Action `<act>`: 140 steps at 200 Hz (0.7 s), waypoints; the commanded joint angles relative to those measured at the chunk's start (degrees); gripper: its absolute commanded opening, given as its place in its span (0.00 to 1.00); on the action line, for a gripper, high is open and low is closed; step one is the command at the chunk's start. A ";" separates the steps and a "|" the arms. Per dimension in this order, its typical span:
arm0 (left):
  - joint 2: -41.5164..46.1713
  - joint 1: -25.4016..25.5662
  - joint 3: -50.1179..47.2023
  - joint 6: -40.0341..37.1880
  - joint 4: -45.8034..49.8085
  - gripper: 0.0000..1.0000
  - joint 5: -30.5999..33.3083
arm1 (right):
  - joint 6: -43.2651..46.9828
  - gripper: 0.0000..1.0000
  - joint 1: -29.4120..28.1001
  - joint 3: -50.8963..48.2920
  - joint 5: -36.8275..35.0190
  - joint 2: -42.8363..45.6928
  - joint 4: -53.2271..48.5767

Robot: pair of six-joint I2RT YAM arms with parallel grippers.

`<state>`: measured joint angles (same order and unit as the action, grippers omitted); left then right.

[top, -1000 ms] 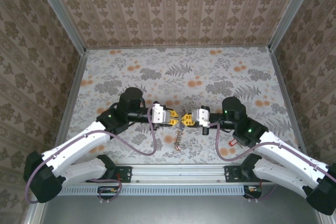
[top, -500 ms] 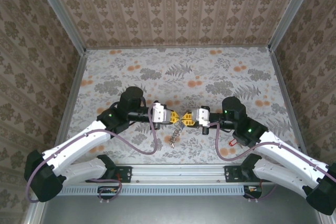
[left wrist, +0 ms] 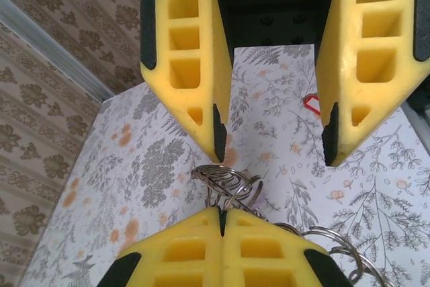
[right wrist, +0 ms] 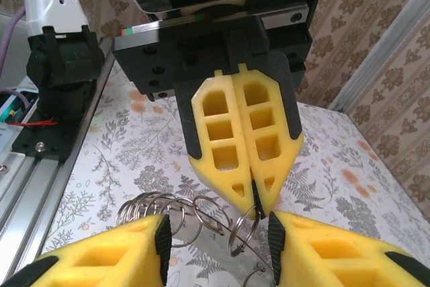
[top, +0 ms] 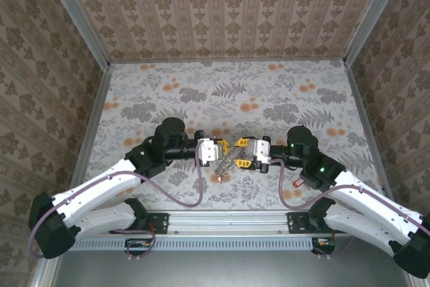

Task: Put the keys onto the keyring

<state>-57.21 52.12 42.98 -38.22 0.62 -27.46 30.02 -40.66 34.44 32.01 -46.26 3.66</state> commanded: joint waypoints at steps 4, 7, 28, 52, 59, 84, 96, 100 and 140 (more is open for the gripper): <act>1.77 0.78 -0.52 -1.37 -4.47 0.00 3.11 | -0.97 0.45 0.23 -0.90 -4.34 0.48 0.97; 1.75 0.84 -0.53 -1.21 -4.60 0.00 3.18 | -1.18 0.45 0.23 -0.94 -4.86 0.48 1.04; 1.64 1.05 -1.40 1.35 -7.12 0.00 4.27 | -2.36 0.44 0.24 -1.47 -6.97 0.23 1.96; 1.53 1.27 -2.45 4.18 -10.01 0.00 5.55 | -3.40 0.42 0.24 -1.87 -8.15 -0.62 3.07; 1.32 1.48 -2.48 4.79 -10.21 0.00 5.79 | -3.84 0.42 0.17 -2.13 -8.40 -0.96 3.96; 0.11 2.14 -2.73 7.01 -11.70 0.00 6.63 | -5.82 0.39 0.08 -2.31 -8.05 -2.39 6.67; -0.57 2.54 -2.75 7.84 -12.10 0.00 7.32 | -6.57 0.39 -0.11 -2.61 -7.39 -2.85 7.69; -0.72 2.71 -2.73 8.04 -12.16 0.00 7.56 | -6.78 0.39 -0.18 -2.70 -7.52 -2.97 7.87; -1.49 2.81 -2.71 10.44 -12.41 0.00 8.86 | -7.37 0.25 -0.34 -3.58 -11.35 -2.74 7.69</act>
<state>-58.65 54.46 40.12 -30.94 -7.66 -19.49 24.27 -40.77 31.75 23.66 -49.41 9.23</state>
